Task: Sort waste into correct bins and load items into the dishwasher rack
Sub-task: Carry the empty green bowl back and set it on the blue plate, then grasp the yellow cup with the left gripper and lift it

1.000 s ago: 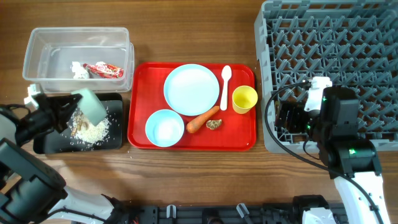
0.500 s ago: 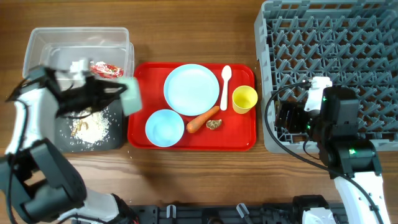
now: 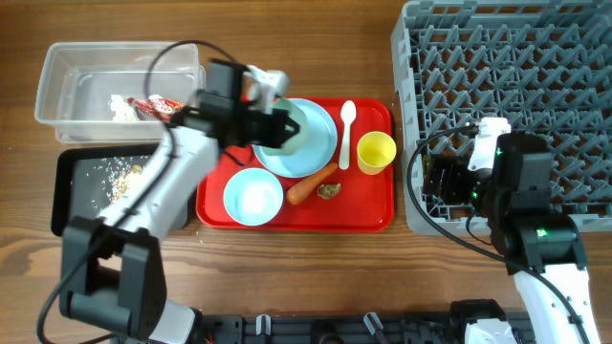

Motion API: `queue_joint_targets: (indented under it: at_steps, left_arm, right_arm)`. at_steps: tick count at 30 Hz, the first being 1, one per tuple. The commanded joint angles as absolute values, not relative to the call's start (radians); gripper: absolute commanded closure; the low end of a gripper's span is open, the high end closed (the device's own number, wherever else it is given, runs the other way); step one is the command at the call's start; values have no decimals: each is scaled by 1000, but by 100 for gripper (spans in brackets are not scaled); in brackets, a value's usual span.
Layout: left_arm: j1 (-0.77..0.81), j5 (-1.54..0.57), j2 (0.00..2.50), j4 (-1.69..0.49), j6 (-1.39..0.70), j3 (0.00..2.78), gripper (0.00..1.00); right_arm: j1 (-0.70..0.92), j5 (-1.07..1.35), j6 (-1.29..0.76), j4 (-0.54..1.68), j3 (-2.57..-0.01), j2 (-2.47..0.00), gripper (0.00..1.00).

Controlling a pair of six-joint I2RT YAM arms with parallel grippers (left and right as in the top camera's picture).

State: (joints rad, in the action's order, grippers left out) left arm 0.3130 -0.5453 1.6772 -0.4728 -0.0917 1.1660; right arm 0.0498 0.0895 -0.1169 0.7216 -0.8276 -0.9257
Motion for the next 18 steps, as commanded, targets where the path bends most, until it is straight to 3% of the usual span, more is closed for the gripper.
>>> queue_joint_targets:
  at_steps: [1, 8, 11, 15, 18]
  left_arm:
    - [411, -207, 1686, -454, -148, 1167, 96]
    - [459, -167, 1728, -433, -166, 1167, 91]
    - [459, -166, 1732, -432, -166, 1167, 73]
    - [459, -167, 1726, -435, -166, 1167, 65]
    - [459, -219, 1693, -436, -166, 1169, 53]
  right_arm:
    - [51, 105, -134, 721, -854, -927, 0]
    - [51, 105, -134, 723, -854, -927, 0]
    - [51, 105, -134, 726, -854, -927, 0]
    - [51, 105, -134, 727, -854, -927, 0]
    - [51, 105, -134, 727, -854, -927, 0]
